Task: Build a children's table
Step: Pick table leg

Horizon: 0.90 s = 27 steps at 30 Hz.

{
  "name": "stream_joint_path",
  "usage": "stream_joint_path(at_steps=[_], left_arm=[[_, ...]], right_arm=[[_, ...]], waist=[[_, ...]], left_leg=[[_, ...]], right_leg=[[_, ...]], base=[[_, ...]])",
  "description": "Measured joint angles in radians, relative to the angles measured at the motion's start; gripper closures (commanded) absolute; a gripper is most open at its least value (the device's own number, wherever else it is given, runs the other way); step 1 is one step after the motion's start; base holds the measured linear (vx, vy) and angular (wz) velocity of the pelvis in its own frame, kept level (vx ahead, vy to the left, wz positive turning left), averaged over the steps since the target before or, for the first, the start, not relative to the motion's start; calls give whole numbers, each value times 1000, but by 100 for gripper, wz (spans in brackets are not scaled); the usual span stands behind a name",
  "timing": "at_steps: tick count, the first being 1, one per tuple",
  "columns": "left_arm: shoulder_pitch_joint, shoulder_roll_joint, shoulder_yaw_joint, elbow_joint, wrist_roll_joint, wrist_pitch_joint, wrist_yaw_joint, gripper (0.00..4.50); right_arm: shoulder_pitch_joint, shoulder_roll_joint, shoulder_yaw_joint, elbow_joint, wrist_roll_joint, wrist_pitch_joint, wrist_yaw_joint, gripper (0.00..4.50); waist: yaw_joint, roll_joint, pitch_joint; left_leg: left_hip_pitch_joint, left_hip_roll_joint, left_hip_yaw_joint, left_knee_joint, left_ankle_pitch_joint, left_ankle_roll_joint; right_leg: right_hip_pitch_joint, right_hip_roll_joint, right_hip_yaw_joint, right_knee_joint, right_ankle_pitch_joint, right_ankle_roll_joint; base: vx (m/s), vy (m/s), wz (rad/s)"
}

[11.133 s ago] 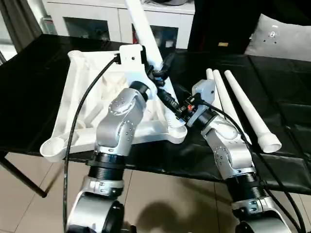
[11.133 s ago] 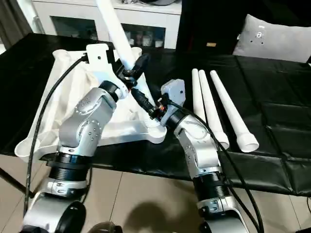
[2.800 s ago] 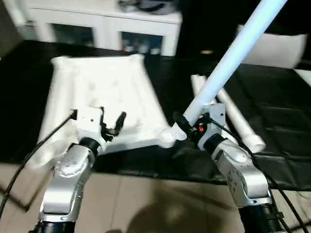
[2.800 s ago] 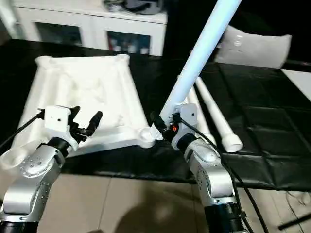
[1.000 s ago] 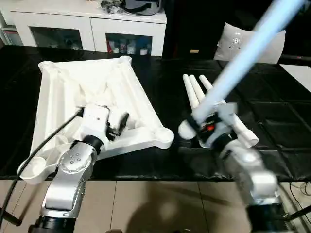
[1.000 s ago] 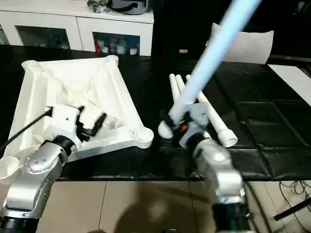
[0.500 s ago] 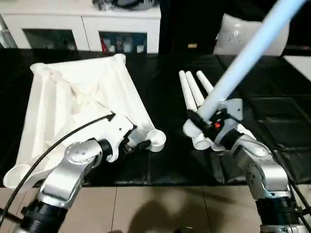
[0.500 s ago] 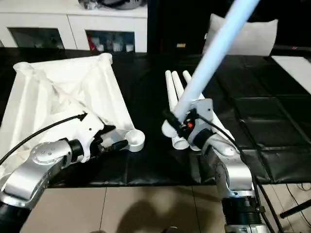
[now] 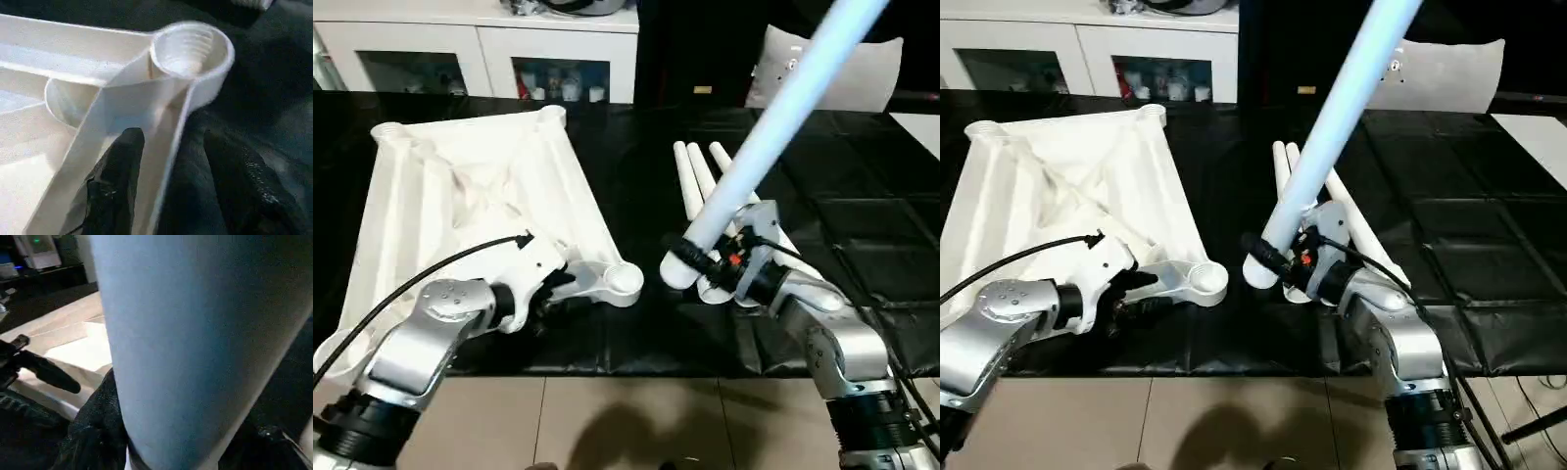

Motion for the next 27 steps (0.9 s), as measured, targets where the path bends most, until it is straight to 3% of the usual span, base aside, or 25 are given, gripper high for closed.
stream_joint_path(at_steps=[7,16,18,19,27], left_arm=[[0,47,-2,50,28,-53,-41,309],[-3,46,-12,94,41,-153,-61,377],[-5,43,-12,104,44,-166,-67,387],[-9,43,-14,112,47,-176,-71,413],[-67,34,-65,191,89,-267,-98,449]], right_arm=[[-8,-1,8,0,6,19,18,259],[-3,1,23,-6,18,57,23,259],[-3,3,26,-6,16,54,19,259],[-3,12,23,-5,15,39,9,259],[-71,30,8,33,13,11,3,259]], waist=[[1,0,0],[2,0,0],[2,0,0],[2,0,0],[-7,-2,-1]], left_leg=[[0,1,0,-1,1,-2],[0,1,0,-2,1,-2],[0,2,0,-2,1,-2],[0,2,0,-2,1,-2],[-1,2,2,-2,2,-3]], right_leg=[[0,0,-1,2,-2,4],[0,0,-1,2,0,0],[0,0,-2,2,0,0],[0,0,-1,2,0,0],[0,0,-1,4,-3,6]], base=[[0,0,0],[0,0,0],[0,0,0],[0,0,0],[0,0,0]])
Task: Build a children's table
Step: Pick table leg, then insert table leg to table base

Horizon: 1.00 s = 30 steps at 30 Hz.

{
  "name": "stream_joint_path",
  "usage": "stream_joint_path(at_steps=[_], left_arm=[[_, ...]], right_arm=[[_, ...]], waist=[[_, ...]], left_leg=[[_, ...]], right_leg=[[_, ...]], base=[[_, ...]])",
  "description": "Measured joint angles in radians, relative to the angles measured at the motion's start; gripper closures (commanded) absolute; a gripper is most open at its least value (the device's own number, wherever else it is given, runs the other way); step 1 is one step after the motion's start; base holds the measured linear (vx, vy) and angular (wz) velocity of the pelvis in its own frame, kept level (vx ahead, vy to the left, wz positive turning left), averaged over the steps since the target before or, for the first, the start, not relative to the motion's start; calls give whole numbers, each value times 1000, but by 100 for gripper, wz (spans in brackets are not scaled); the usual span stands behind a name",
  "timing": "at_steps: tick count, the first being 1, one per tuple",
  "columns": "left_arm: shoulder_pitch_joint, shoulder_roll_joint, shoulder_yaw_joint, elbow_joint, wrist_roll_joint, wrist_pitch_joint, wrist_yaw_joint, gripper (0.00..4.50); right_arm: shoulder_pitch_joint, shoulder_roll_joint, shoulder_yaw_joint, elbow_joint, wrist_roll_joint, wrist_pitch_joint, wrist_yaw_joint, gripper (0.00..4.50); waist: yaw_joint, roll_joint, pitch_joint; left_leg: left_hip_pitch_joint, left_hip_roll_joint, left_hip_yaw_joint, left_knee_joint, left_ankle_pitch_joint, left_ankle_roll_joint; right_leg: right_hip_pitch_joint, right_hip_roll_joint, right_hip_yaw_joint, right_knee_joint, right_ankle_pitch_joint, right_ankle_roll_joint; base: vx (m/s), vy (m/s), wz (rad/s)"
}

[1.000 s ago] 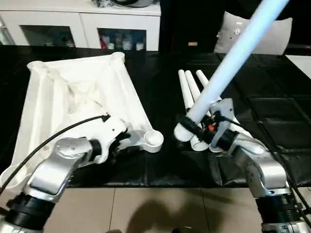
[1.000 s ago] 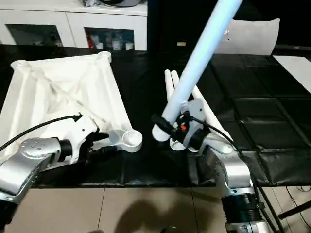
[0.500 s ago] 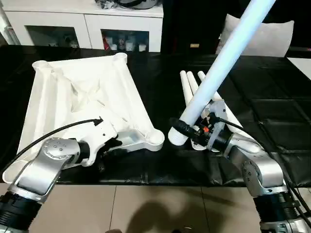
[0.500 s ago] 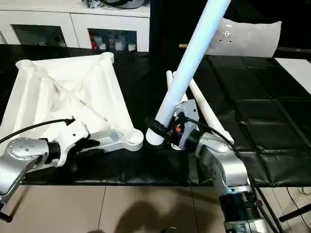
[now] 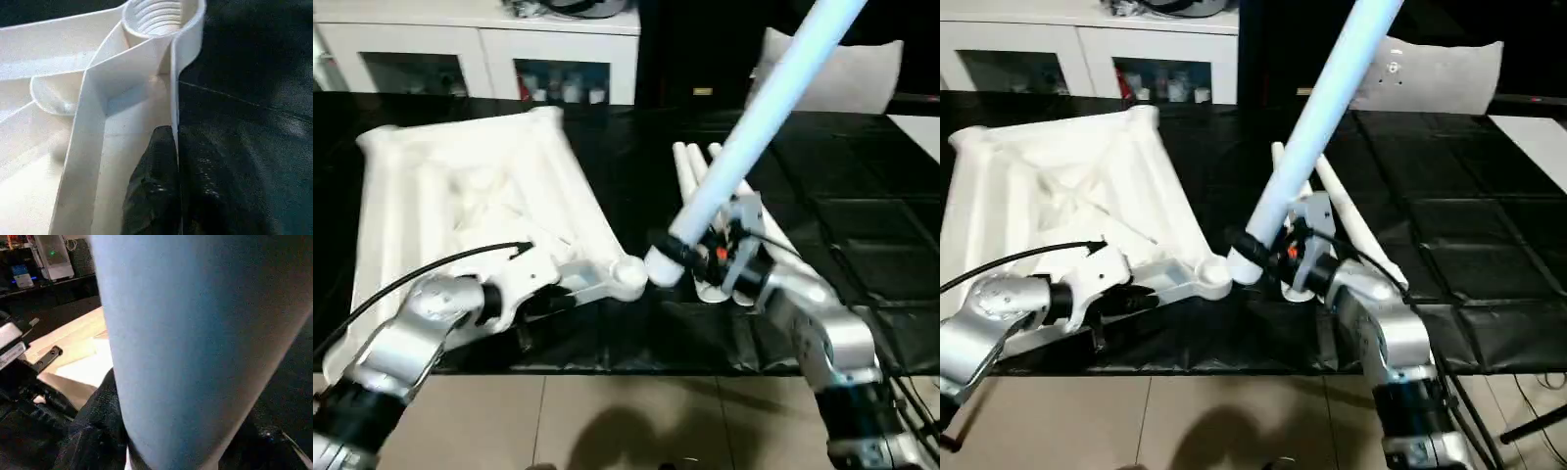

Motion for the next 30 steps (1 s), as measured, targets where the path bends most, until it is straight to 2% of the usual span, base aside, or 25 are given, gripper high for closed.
stream_joint_path(at_steps=[6,9,11,16,23,30], left_arm=[[-43,0,-27,62,30,-66,-26,450],[-52,5,-27,83,31,-95,-58,450],[-54,11,-26,84,23,-115,-92,450],[-55,-12,-30,92,12,-164,-133,450],[-55,-53,-36,125,-5,-229,-166,450],[-72,-61,-53,166,20,-286,-162,450]], right_arm=[[-65,-20,34,51,-11,-6,58,259],[-95,-48,80,76,-39,-5,109,259],[-119,-61,109,122,-67,-6,133,259],[-141,-51,121,170,-90,-6,143,259],[-131,-57,121,144,-78,-1,146,259],[-90,-71,112,119,-78,9,149,259]], waist=[[5,-4,-1],[5,-10,-1],[4,-18,1],[28,-24,1],[45,-25,1],[50,-24,1]], left_leg=[[1,1,0,-1,2,-3],[2,2,0,-1,2,-4],[1,2,0,-1,2,-4],[2,3,3,-1,2,-3],[2,4,5,-1,2,-2],[7,7,9,-1,2,-4]], right_leg=[[0,0,-1,4,-2,2],[0,0,-1,5,-2,2],[-1,0,-1,5,-2,2],[-2,-1,-2,4,-2,-5],[-2,-2,-2,4,-3,-6],[0,0,-2,6,-6,-1]], base=[[0,0,0],[0,0,0],[0,0,0],[0,0,0],[0,0,0],[0,0,0]])
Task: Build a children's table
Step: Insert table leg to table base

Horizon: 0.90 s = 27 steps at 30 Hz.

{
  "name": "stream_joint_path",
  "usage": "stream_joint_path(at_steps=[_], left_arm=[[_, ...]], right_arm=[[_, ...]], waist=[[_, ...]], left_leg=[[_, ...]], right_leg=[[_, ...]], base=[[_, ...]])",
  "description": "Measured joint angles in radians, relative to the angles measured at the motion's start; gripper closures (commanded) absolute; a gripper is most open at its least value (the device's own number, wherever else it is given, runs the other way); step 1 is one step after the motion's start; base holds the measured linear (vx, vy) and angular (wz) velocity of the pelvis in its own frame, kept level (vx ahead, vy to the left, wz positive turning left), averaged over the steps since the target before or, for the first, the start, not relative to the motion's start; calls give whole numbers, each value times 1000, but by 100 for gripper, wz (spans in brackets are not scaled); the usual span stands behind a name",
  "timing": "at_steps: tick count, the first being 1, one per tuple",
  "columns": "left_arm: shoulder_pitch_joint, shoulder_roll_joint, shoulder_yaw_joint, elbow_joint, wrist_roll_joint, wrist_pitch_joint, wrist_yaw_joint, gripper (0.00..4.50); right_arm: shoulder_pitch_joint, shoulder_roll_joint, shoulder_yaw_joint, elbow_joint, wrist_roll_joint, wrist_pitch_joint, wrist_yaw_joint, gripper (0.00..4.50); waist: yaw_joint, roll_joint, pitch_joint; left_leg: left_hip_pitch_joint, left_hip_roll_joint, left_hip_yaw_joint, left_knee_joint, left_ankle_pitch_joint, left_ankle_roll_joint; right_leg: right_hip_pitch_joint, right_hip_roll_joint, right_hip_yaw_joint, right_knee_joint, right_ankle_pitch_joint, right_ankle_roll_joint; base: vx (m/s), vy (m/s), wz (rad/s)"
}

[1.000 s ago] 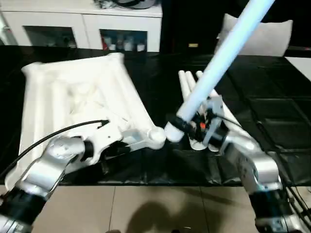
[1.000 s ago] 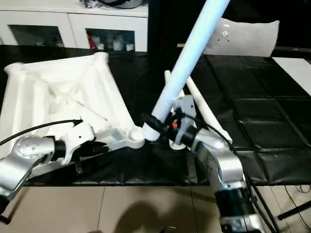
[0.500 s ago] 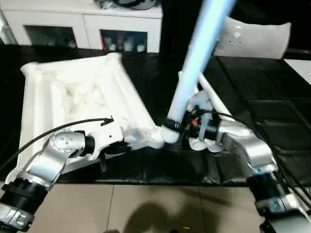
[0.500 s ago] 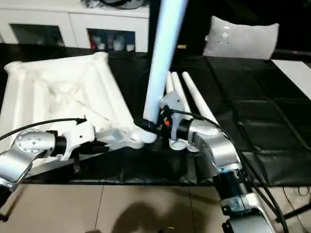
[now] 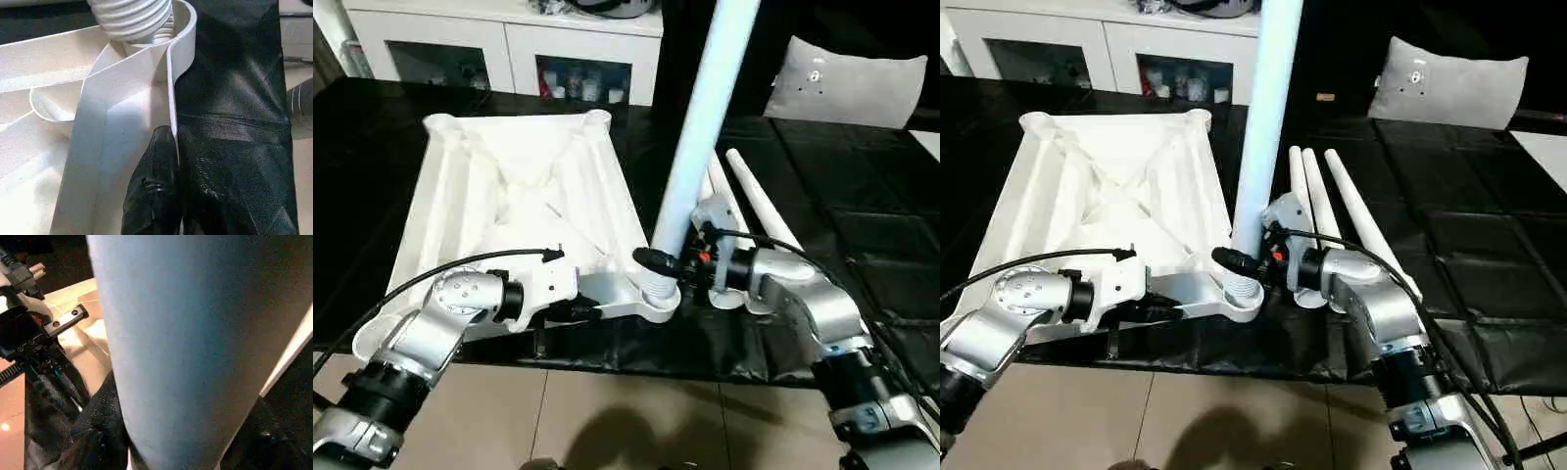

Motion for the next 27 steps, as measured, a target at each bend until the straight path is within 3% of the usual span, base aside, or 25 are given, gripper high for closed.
stream_joint_path(at_steps=[3,4,8,10,21,23,27], left_arm=[[-16,-5,1,38,6,-17,22,450],[-16,-7,6,41,2,-7,19,407],[-16,-19,23,42,-8,26,8,392],[-16,-29,27,42,-17,38,8,352],[-21,-44,29,51,-32,47,5,352],[-28,-48,28,57,-30,59,-2,388],[-38,-47,21,65,-15,68,-10,401]], right_arm=[[3,-3,-4,-7,1,6,-2,259],[8,-5,-7,-12,4,9,-3,259],[19,-11,-23,-17,9,18,-12,259],[19,-11,-29,-20,11,18,-15,259],[41,-16,-42,-42,13,25,-28,259],[43,-19,-42,-50,15,28,-29,259],[43,-19,-43,-56,27,46,-28,259]], waist=[[-3,0,0],[-6,0,0],[-13,0,0],[-18,0,0],[-25,1,1],[-25,2,1],[-25,3,1]], left_leg=[[1,1,1,0,1,-1],[1,1,2,0,1,-1],[0,1,2,0,1,-1],[0,2,2,0,1,-1],[0,2,4,-3,1,-1],[0,2,4,-3,1,-1],[0,2,4,-3,1,-1]], right_leg=[[0,0,0,1,1,0],[0,0,0,1,1,0],[-1,0,0,1,2,0],[-1,0,0,1,1,0],[-1,0,0,0,3,-5],[-1,0,0,0,3,-5],[0,0,0,0,1,-1]], base=[[0,0,0],[0,0,0],[0,0,0],[0,0,0],[0,0,0],[0,0,0],[0,0,0]])
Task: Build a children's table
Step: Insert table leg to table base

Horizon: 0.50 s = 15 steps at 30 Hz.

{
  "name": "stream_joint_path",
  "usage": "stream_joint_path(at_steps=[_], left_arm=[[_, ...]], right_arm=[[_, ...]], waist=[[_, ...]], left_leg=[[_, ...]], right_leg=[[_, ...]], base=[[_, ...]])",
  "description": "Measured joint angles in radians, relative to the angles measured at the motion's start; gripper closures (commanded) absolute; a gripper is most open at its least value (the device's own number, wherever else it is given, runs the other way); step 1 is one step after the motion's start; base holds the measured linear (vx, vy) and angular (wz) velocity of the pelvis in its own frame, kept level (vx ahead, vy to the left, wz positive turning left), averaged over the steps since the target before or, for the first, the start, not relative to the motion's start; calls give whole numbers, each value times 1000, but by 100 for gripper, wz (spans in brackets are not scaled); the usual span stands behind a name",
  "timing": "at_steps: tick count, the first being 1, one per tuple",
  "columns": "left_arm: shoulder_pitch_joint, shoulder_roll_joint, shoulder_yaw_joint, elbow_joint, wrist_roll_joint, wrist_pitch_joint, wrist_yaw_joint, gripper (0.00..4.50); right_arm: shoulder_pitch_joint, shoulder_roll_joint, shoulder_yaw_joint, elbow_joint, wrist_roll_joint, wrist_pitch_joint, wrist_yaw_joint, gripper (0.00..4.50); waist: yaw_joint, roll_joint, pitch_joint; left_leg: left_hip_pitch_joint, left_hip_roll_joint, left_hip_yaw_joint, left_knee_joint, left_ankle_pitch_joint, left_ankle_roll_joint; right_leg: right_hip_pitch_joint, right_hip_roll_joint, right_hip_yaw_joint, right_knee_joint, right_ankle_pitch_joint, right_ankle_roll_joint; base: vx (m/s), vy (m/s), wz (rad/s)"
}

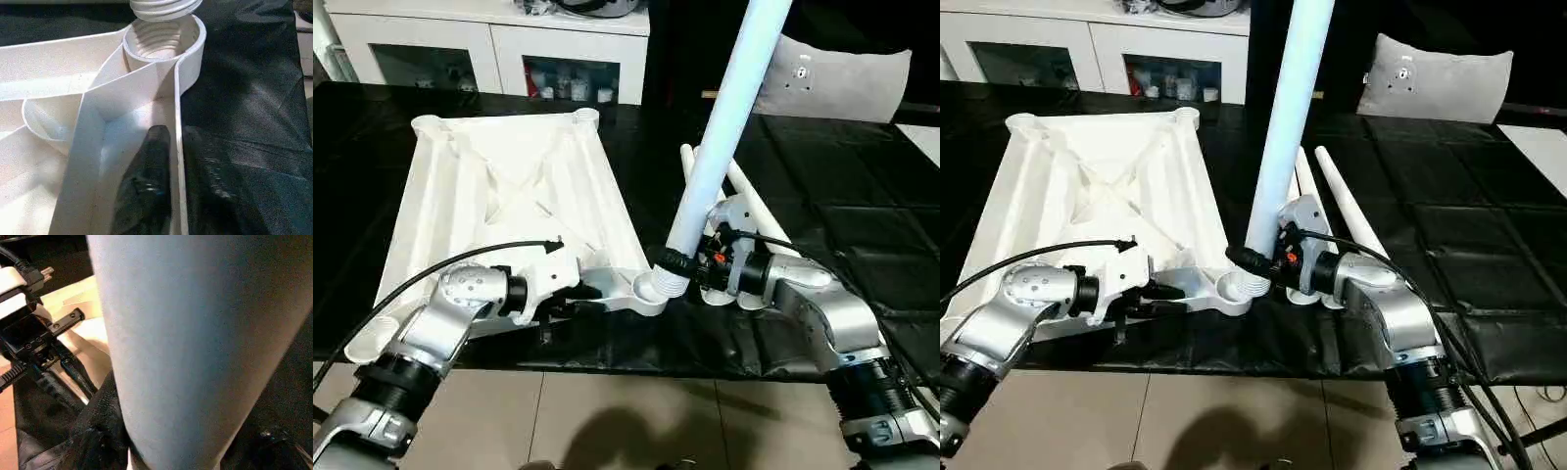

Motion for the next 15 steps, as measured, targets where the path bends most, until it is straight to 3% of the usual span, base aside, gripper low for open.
stream_joint_path(at_steps=[5,10,15], left_arm=[[-10,1,-11,7,13,1,-5,443],[-15,3,-12,8,16,10,-6,448],[-25,2,-22,14,32,-12,-7,450]], right_arm=[[0,2,2,-27,8,0,19,259],[-23,14,9,7,4,-10,28,259],[-60,27,51,72,-28,-25,43,259]], waist=[[0,1,0],[-2,1,0],[0,1,0]], left_leg=[[0,0,0,-1,0,0],[0,0,0,-1,0,0],[0,1,0,-1,0,-1]], right_leg=[[2,0,0,0,0,0],[1,0,0,1,1,-1],[1,0,0,0,1,-2]], base=[[0,0,0],[0,0,0],[0,0,0]])
